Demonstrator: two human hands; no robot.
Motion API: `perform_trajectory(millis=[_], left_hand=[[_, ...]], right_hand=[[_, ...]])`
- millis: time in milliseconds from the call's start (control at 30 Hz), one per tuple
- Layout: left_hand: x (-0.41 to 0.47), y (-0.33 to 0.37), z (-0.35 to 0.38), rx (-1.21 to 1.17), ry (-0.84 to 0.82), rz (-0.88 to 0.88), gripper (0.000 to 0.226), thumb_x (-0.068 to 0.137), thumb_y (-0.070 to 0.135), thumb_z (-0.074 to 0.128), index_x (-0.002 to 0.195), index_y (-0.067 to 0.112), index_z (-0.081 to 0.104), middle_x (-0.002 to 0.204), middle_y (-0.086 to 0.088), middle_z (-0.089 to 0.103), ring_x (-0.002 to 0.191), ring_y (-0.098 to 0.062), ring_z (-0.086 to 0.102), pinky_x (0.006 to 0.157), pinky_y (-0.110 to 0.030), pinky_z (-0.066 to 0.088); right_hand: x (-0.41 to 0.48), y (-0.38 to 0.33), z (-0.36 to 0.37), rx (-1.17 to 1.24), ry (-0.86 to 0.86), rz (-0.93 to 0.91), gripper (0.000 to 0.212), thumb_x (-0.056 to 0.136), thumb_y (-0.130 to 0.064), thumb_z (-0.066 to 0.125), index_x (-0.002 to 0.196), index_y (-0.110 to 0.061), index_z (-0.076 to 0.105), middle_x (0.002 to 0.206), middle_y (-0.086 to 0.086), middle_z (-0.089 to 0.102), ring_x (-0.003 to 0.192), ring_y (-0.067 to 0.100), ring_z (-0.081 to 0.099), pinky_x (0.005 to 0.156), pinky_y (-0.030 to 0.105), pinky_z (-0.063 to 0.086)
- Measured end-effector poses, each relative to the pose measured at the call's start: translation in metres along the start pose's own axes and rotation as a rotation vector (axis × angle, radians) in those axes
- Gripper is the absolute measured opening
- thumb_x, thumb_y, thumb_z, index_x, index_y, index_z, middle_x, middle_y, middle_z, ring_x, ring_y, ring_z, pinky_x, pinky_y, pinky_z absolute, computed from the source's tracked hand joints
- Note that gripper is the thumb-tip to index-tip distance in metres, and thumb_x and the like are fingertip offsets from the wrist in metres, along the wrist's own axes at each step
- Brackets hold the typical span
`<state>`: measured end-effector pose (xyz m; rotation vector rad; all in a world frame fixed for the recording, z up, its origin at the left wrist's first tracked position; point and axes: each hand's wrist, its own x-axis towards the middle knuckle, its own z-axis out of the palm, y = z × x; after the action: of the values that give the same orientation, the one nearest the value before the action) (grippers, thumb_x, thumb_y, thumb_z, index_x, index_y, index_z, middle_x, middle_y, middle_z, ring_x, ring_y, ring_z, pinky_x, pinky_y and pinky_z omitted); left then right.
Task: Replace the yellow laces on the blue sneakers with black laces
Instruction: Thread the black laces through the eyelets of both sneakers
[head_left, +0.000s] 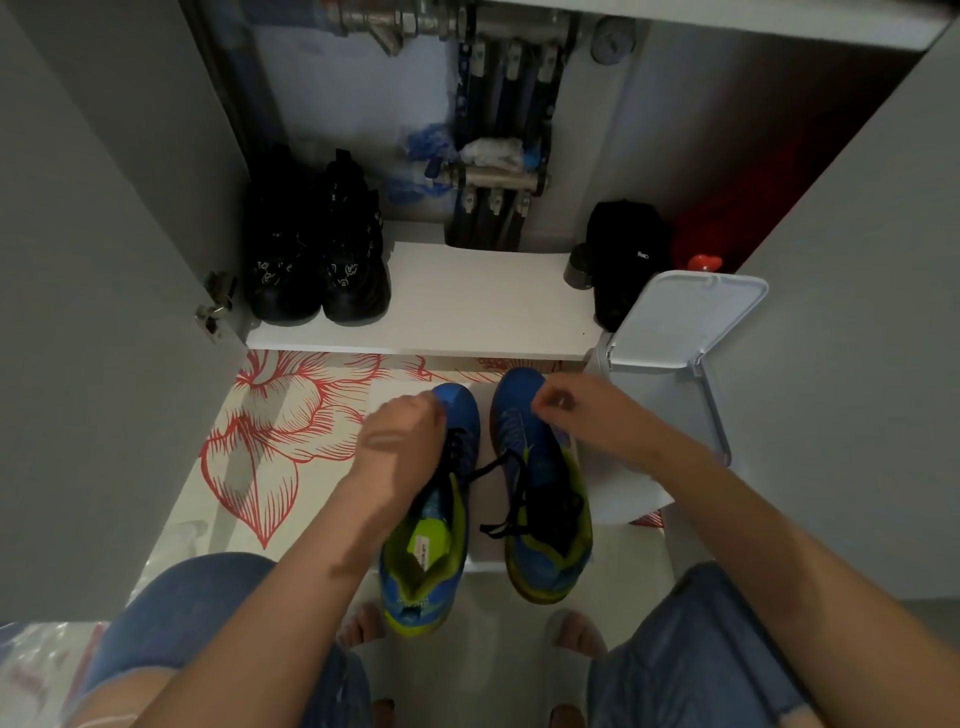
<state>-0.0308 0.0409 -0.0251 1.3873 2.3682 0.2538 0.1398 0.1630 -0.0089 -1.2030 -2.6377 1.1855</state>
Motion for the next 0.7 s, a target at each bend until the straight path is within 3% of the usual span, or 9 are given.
perform_trajectory(millis=[100, 167, 267, 400, 467, 567, 633, 700], left_hand=[[-0.005, 0.028, 0.010, -0.230, -0.066, 0.196, 0.021, 0.094, 0.021, 0.049, 0.107, 0.016, 0.065, 0.103, -0.002, 0.066, 0.094, -0.018, 0.061, 0.080, -0.031, 0.048], [-0.005, 0.042, 0.020, -0.180, -0.046, 0.371, 0.018, 0.092, 0.023, 0.052, 0.107, 0.018, 0.061, 0.104, 0.000, 0.061, 0.098, -0.016, 0.056, 0.082, -0.030, 0.047], [0.004, 0.044, 0.038, 0.066, -0.097, 0.471, 0.027, 0.091, 0.026, 0.054, 0.117, 0.019, 0.053, 0.115, -0.001, 0.053, 0.108, -0.019, 0.048, 0.088, -0.031, 0.041], [0.023, 0.033, 0.046, 0.216, -0.236, 0.115, 0.029, 0.093, 0.008, 0.050, 0.121, 0.011, 0.054, 0.118, -0.010, 0.059, 0.104, -0.025, 0.060, 0.090, -0.034, 0.050], [0.027, 0.027, 0.040, 0.017, -0.163, -0.065, 0.026, 0.094, 0.009, 0.048, 0.119, 0.007, 0.054, 0.111, -0.014, 0.063, 0.100, -0.029, 0.064, 0.088, -0.037, 0.052], [0.027, 0.018, 0.023, -0.416, 0.077, -0.199, 0.031, 0.096, 0.008, 0.039, 0.126, 0.002, 0.044, 0.105, -0.023, 0.064, 0.093, -0.039, 0.064, 0.084, -0.048, 0.053], [0.032, 0.010, 0.014, -0.314, 0.097, -0.286, 0.042, 0.095, 0.003, 0.037, 0.136, -0.003, 0.031, 0.118, -0.028, 0.057, 0.103, -0.042, 0.059, 0.089, -0.048, 0.049], [0.036, 0.004, 0.008, -0.130, 0.038, -0.379, 0.052, 0.095, 0.001, 0.038, 0.143, -0.006, 0.020, 0.131, -0.028, 0.047, 0.116, -0.041, 0.053, 0.094, -0.043, 0.043]], right_hand=[[-0.014, 0.015, 0.001, -0.187, -0.201, 0.009, 0.014, 0.090, -0.013, 0.059, 0.101, -0.012, 0.067, 0.101, 0.000, 0.062, 0.091, 0.009, 0.054, 0.074, 0.011, 0.042], [-0.020, 0.022, 0.007, -0.272, -0.255, 0.006, 0.015, 0.088, -0.013, 0.061, 0.100, -0.013, 0.070, 0.102, 0.001, 0.065, 0.089, 0.008, 0.053, 0.069, 0.013, 0.038], [-0.021, 0.026, 0.007, -0.344, -0.213, -0.033, 0.018, 0.085, -0.017, 0.064, 0.102, -0.018, 0.071, 0.100, -0.004, 0.065, 0.096, 0.010, 0.049, 0.078, 0.014, 0.030], [-0.017, 0.030, 0.019, -0.577, -0.280, -0.163, 0.029, 0.085, -0.035, 0.063, 0.113, -0.026, 0.065, 0.105, -0.003, 0.057, 0.105, 0.016, 0.033, 0.083, 0.025, 0.025], [-0.014, 0.028, 0.022, -0.519, -0.284, -0.151, 0.028, 0.088, -0.033, 0.060, 0.114, -0.023, 0.064, 0.108, -0.002, 0.059, 0.105, 0.015, 0.031, 0.080, 0.023, 0.021], [-0.007, 0.027, 0.018, -0.315, -0.187, -0.087, 0.024, 0.091, -0.025, 0.059, 0.113, -0.018, 0.065, 0.110, 0.001, 0.064, 0.112, 0.020, 0.038, 0.092, 0.027, 0.032], [-0.005, 0.027, 0.017, -0.303, -0.149, -0.076, 0.023, 0.092, -0.024, 0.058, 0.113, -0.018, 0.065, 0.109, 0.002, 0.065, 0.112, 0.023, 0.039, 0.095, 0.034, 0.036], [-0.006, 0.026, 0.018, -0.321, -0.158, -0.108, 0.024, 0.091, -0.026, 0.058, 0.113, -0.019, 0.065, 0.103, -0.005, 0.061, 0.111, 0.020, 0.037, 0.093, 0.031, 0.033]])
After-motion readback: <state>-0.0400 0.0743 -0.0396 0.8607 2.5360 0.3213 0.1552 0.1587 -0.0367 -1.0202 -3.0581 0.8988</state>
